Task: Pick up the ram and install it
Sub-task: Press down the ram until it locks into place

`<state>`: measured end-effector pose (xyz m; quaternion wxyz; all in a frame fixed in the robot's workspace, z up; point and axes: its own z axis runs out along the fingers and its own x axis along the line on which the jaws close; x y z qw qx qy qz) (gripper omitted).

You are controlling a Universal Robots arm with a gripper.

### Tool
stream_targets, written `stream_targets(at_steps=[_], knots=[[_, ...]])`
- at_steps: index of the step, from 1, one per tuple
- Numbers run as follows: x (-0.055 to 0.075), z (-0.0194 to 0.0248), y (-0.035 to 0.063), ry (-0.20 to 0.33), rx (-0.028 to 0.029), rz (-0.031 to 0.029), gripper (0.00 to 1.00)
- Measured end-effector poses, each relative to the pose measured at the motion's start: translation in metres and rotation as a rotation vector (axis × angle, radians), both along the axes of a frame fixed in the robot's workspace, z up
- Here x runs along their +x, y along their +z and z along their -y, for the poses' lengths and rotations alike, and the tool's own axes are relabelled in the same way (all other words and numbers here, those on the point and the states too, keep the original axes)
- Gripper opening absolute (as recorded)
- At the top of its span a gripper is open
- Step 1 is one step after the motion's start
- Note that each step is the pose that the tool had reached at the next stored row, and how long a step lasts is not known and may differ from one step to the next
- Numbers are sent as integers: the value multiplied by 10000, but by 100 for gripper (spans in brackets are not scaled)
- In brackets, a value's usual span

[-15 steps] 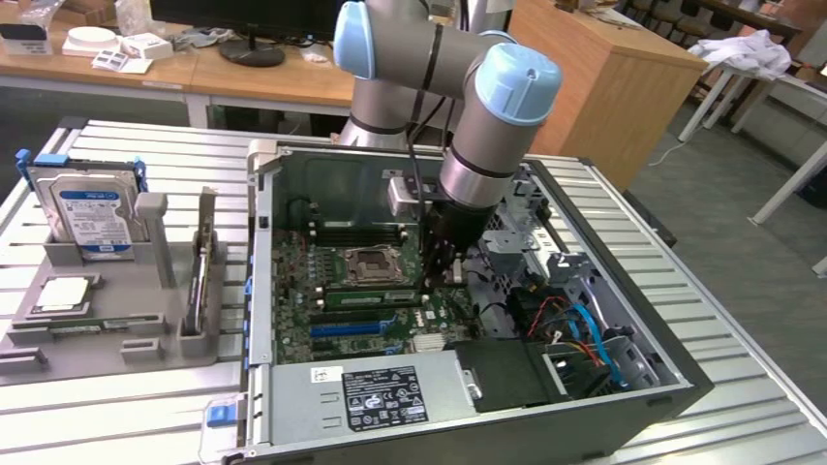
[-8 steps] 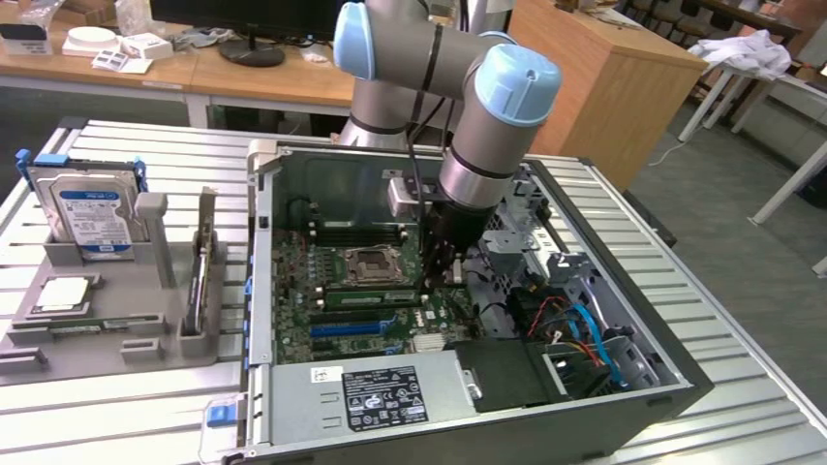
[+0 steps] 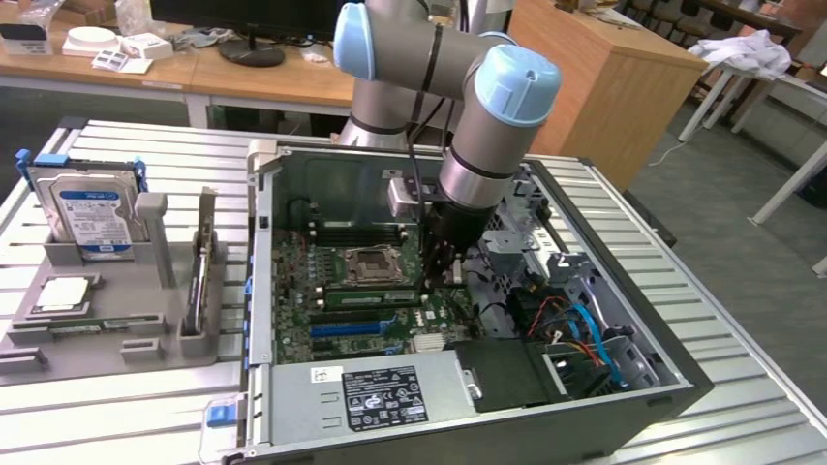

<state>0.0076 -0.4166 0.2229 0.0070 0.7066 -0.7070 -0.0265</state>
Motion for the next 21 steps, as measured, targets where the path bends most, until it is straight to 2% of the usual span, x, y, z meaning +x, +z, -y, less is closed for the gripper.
stream_targets(at_steps=[21], knots=[[0, -1, 10, -2, 8, 0, 11]])
